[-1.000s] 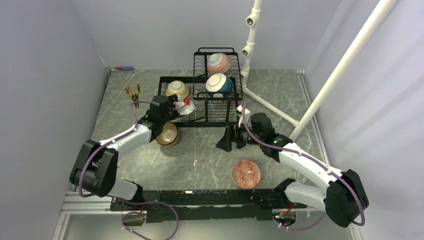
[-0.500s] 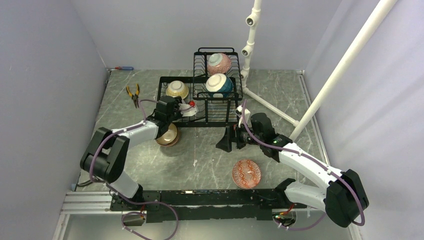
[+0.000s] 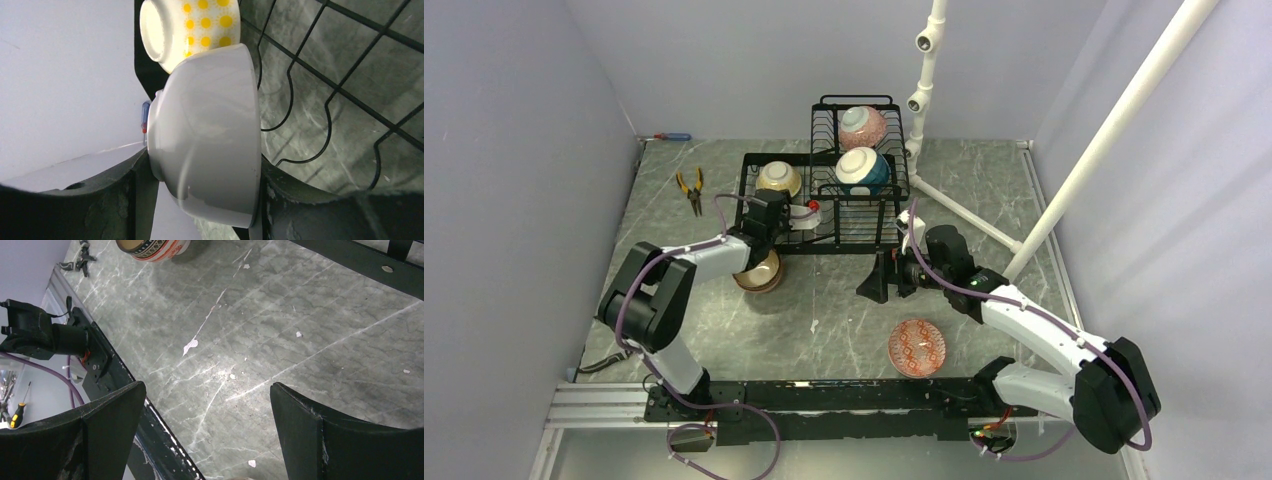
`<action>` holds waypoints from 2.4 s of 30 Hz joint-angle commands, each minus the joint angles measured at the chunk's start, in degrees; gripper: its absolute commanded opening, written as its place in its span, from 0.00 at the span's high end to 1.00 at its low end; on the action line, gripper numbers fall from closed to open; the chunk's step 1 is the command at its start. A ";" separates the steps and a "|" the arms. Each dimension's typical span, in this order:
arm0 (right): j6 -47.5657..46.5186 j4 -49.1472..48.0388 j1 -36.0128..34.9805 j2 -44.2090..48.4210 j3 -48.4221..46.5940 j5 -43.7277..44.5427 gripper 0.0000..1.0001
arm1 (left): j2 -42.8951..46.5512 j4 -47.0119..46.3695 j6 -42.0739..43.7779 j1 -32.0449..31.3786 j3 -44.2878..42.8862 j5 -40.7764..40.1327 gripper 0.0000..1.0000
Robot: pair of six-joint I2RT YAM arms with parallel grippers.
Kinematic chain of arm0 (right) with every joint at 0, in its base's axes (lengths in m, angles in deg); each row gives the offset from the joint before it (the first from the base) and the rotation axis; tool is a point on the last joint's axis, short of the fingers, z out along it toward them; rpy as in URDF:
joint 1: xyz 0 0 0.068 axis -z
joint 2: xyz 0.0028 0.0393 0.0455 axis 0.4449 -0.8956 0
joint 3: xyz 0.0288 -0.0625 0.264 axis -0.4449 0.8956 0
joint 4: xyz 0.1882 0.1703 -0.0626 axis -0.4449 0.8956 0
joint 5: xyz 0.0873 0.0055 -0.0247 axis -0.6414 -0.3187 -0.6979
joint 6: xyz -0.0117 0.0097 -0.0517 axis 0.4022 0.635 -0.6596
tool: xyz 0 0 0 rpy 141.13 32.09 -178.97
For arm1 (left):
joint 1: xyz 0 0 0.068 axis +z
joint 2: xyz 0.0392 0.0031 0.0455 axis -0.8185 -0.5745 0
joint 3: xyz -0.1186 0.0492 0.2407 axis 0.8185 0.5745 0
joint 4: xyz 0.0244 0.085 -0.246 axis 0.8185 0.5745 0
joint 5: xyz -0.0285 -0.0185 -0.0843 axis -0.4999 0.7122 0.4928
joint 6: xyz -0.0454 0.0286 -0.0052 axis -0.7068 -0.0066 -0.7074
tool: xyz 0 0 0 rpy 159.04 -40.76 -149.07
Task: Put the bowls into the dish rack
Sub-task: Turn the bowl upside down on the dish rack.
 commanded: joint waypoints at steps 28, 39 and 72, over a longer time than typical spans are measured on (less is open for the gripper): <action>-1.05 -0.22 0.56 -0.52 -0.27 -0.63 0.00 | -7.64 5.05 1.24 -1.61 -8.38 -8.22 0.55; -0.45 -0.99 0.64 -1.63 -0.44 -1.37 0.00 | -5.23 11.87 -0.03 -3.42 -8.19 -5.48 0.23; 1.07 -2.16 0.74 -3.00 -0.79 -2.88 0.00 | 10.86 18.21 -0.98 -2.43 -4.59 0.31 0.07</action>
